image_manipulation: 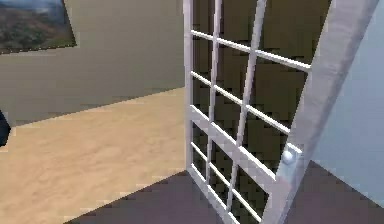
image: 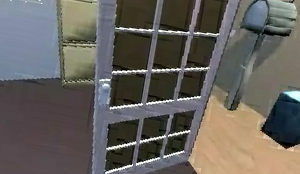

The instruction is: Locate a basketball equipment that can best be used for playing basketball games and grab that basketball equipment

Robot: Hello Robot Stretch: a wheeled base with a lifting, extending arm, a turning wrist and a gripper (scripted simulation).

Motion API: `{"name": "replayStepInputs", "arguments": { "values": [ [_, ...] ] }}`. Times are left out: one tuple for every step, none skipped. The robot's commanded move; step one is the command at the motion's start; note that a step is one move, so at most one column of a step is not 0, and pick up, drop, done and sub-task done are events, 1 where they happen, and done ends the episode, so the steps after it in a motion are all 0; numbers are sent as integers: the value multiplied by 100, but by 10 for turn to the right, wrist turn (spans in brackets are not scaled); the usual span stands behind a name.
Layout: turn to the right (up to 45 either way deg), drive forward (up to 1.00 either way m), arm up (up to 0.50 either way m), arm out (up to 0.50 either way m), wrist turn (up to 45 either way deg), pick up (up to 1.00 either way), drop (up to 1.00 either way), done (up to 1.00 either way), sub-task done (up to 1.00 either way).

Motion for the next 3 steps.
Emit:
{"name": "replayStepInputs", "arguments": {
  "values": [
    [-450, 0, 0, 0, 0, 0, 0, 0, 0],
    [-450, 0, 0, 0, 0, 0, 0, 0, 0],
    [-450, 0, 0, 0, 0, 0, 0, 0, 0]
  ]
}}
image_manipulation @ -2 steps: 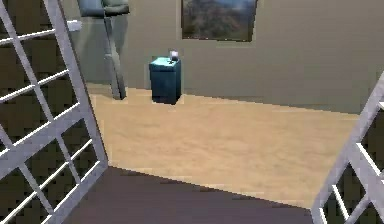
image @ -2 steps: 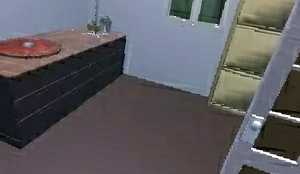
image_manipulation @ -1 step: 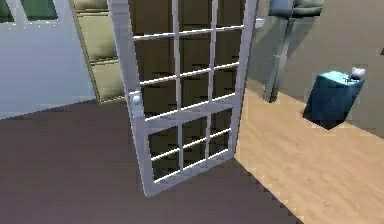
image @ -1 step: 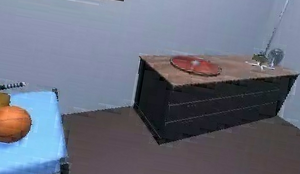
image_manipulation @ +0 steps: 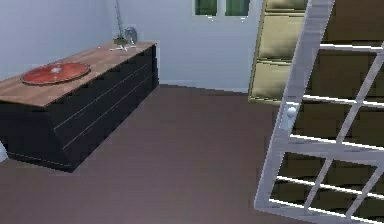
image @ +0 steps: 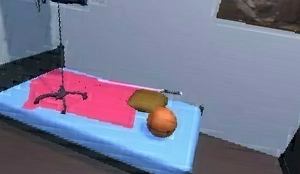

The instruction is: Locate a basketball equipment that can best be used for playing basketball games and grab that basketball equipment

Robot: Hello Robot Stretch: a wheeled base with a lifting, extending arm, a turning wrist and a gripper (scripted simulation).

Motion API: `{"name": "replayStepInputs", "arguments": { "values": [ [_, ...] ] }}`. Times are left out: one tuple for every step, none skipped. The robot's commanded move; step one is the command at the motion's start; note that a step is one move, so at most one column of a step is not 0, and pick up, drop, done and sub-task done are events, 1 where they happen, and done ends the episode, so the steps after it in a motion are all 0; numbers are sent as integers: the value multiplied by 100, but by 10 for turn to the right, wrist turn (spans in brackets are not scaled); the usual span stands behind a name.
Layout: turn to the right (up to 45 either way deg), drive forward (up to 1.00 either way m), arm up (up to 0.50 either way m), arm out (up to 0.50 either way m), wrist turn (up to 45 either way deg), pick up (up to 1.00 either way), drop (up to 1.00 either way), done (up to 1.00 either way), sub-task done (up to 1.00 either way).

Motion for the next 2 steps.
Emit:
{"name": "replayStepInputs", "arguments": {
  "values": [
    [-30, 0, 0, 0, 0, 0, 0, 0, 0],
    [0, 45, 0, 0, 0, 0, 0, 0, 0]
  ]
}}
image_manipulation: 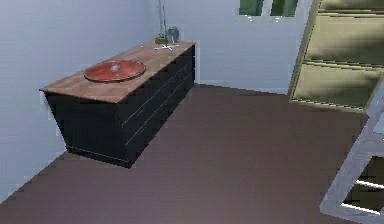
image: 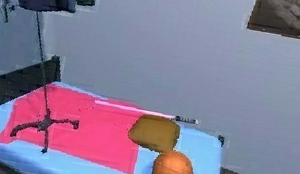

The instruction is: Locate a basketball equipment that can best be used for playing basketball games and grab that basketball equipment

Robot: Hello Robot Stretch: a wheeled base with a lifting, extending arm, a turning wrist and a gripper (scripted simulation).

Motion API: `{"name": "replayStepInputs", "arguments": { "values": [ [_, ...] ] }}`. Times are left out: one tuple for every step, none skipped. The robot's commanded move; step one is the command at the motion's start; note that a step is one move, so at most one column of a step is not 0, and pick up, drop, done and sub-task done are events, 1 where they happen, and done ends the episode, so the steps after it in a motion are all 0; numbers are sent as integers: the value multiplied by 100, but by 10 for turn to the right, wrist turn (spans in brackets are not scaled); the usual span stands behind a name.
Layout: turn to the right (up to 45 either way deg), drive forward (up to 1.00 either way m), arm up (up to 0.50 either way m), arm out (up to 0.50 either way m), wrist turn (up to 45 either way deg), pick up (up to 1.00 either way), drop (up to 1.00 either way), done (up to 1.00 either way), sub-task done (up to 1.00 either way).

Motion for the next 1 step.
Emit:
{"name": "replayStepInputs", "arguments": {
  "values": [
    [-450, 0, 0, 0, 0, 0, 0, 0, 0]
  ]
}}
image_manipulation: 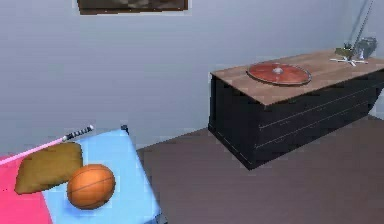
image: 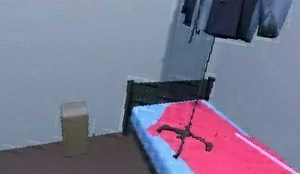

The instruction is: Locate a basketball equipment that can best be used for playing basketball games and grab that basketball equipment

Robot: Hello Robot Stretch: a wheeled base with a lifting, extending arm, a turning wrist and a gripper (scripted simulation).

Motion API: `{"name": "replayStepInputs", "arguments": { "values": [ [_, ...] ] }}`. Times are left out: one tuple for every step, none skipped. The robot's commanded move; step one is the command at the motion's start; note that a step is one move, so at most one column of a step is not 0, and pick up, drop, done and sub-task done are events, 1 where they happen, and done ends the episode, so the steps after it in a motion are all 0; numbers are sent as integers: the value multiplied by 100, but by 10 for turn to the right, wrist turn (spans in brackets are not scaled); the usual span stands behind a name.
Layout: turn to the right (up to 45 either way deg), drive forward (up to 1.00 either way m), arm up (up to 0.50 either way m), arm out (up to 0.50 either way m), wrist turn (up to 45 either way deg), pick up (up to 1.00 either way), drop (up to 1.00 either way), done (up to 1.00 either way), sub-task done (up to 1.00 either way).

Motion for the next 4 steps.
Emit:
{"name": "replayStepInputs", "arguments": {
  "values": [
    [-270, 0, 0, 0, 0, 0, 0, 0, 0],
    [0, 0, 50, 0, 0, 0, 0, 0, 0],
    [0, 0, 12, 0, 0, 0, 0, 0, 0],
    [0, 0, 0, 48, 0, 0, 0, 0, 0]
  ]
}}
